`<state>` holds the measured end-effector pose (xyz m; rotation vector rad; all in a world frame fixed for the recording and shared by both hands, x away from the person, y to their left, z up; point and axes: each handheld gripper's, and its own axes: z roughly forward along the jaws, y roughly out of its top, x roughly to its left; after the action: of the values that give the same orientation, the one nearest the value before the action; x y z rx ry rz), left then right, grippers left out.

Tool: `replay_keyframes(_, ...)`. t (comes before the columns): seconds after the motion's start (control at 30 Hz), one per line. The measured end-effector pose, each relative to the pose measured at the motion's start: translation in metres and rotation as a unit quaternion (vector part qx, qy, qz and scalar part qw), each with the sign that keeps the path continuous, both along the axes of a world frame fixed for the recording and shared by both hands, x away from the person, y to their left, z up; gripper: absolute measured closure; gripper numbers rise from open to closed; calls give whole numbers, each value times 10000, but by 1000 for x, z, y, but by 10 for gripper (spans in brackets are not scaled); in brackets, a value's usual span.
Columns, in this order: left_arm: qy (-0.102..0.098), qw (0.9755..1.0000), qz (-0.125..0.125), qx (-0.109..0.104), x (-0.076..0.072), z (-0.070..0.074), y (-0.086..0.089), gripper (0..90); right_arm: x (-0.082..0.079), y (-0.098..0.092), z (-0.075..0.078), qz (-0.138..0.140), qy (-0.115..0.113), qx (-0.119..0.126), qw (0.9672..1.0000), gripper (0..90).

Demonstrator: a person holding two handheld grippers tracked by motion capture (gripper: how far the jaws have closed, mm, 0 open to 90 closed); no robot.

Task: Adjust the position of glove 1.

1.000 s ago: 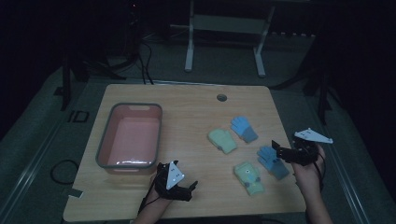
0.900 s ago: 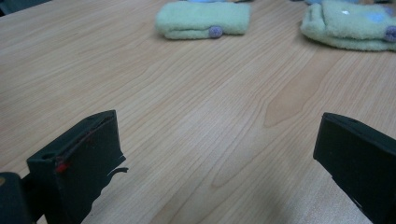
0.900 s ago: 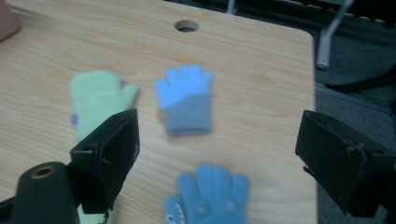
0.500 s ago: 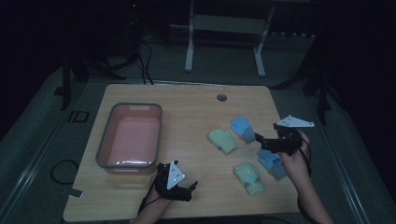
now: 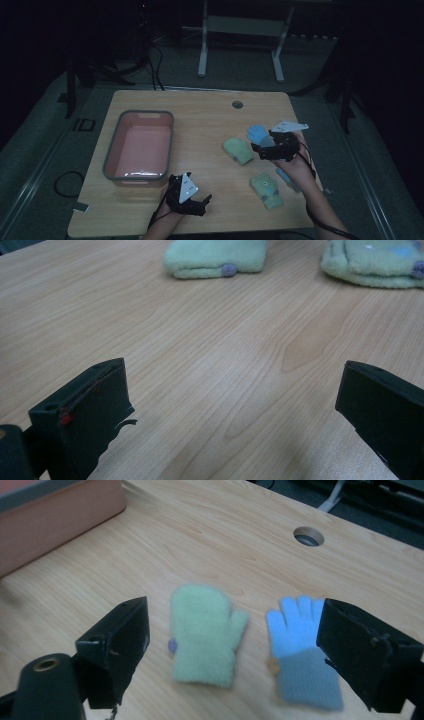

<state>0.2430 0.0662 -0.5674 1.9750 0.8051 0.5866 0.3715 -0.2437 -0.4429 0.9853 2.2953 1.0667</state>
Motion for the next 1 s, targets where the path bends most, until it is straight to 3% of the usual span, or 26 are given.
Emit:
replay_keyframes(0.2, -1, 10000, -22, 17, 0, 0, 0, 12, 16, 17, -16, 278, 84, -145, 9995, 223)
replay_keyframes(0.4, -16, 10000, -38, 26, 0, 0, 0, 12, 30, 33, -33, 529, 365, -358, 9973, 283)
replay_keyframes(0.47, -25, 10000, -54, 46, -1, 0, -1, 12, 37, 40, -42, 656, 356, -688, 9948, 383)
replay_keyframes(0.63, -30, 10000, -62, 47, -1, 0, -1, 12, 49, 47, -56, 703, 559, -736, 9932, 445)
replay_keyframes(0.7, -33, 10000, -62, 47, -1, 0, -1, 12, 55, 49, -61, 753, 742, -723, 9918, 499)
replay_keyframes(1.0, -31, 10000, -63, 61, -1, 0, -1, 12, 68, 55, -79, 873, 836, -881, 9887, 552)
